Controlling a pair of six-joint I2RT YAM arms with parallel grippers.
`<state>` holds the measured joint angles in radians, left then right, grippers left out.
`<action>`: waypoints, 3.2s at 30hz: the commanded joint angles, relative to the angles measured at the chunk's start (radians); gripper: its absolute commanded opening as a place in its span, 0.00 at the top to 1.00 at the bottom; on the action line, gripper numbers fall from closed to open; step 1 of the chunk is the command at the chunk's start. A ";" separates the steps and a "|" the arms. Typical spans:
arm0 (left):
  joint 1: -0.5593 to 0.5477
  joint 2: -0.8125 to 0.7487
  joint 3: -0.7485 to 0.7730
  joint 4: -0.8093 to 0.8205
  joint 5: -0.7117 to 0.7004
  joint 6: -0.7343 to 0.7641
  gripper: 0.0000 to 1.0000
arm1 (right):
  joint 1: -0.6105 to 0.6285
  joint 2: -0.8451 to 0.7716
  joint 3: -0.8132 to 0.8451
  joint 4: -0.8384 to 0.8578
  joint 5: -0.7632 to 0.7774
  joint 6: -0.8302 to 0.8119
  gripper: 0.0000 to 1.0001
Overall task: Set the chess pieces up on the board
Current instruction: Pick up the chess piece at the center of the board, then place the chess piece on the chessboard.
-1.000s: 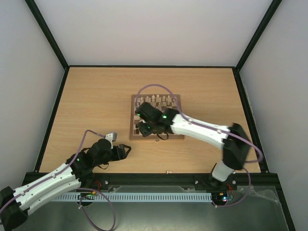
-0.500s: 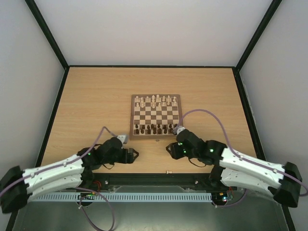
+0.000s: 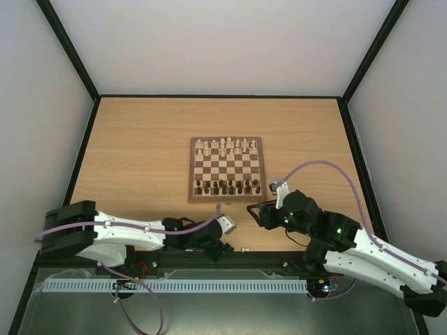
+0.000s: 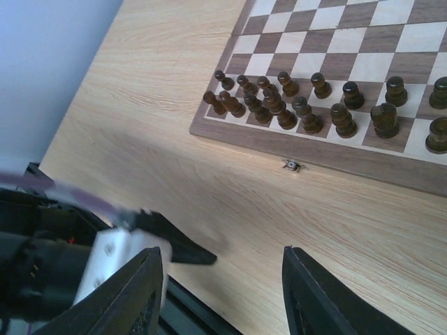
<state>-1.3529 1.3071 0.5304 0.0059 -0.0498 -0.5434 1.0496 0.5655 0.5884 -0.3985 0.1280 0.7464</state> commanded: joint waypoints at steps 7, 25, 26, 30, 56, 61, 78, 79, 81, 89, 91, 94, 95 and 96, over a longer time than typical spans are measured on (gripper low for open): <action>-0.121 0.234 0.147 0.112 -0.084 0.225 0.25 | 0.006 -0.071 0.030 -0.052 -0.035 -0.003 0.52; -0.133 0.373 0.223 0.072 -0.057 0.254 0.61 | 0.007 -0.082 0.024 -0.036 -0.073 -0.033 0.50; -0.135 0.378 0.223 0.072 -0.055 0.253 0.64 | 0.007 -0.080 0.023 -0.035 -0.073 -0.033 0.50; -0.138 0.389 0.219 0.070 -0.056 0.243 0.67 | 0.007 -0.079 0.024 -0.035 -0.074 -0.034 0.50; -0.020 -0.360 0.010 0.002 0.108 0.015 0.92 | 0.006 -0.010 -0.006 0.117 -0.287 -0.035 0.46; 0.033 -0.516 -0.062 0.015 0.214 -0.003 0.91 | 0.006 -0.014 -0.007 0.191 -0.391 -0.008 0.45; 0.078 -0.674 -0.130 0.025 0.311 -0.015 0.91 | 0.007 0.178 -0.021 0.413 -0.719 0.077 0.58; 0.079 -0.673 -0.132 0.023 0.307 -0.015 0.91 | 0.007 0.183 -0.020 0.415 -0.724 0.078 0.61; 0.080 -0.670 -0.132 0.025 0.304 -0.015 0.91 | 0.007 0.195 -0.021 0.414 -0.729 0.077 0.65; 0.083 -0.651 -0.129 0.026 0.303 -0.012 0.90 | 0.012 0.232 -0.033 0.402 -0.742 0.069 0.67; 0.084 -0.645 -0.130 0.030 0.301 -0.011 0.90 | 0.016 0.235 -0.032 0.404 -0.744 0.068 0.68; 0.088 -0.643 -0.132 0.033 0.300 -0.012 0.90 | 0.025 0.244 -0.030 0.405 -0.746 0.065 0.70; 0.092 -0.643 -0.132 0.032 0.300 -0.012 0.90 | 0.028 0.250 -0.029 0.404 -0.746 0.065 0.70; 0.094 -0.645 -0.132 0.031 0.300 -0.012 0.90 | 0.032 0.255 -0.029 0.405 -0.745 0.063 0.71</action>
<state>-1.2713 0.6636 0.4057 0.0158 0.2440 -0.5541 1.0645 0.8043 0.5659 -0.0078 -0.5877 0.8169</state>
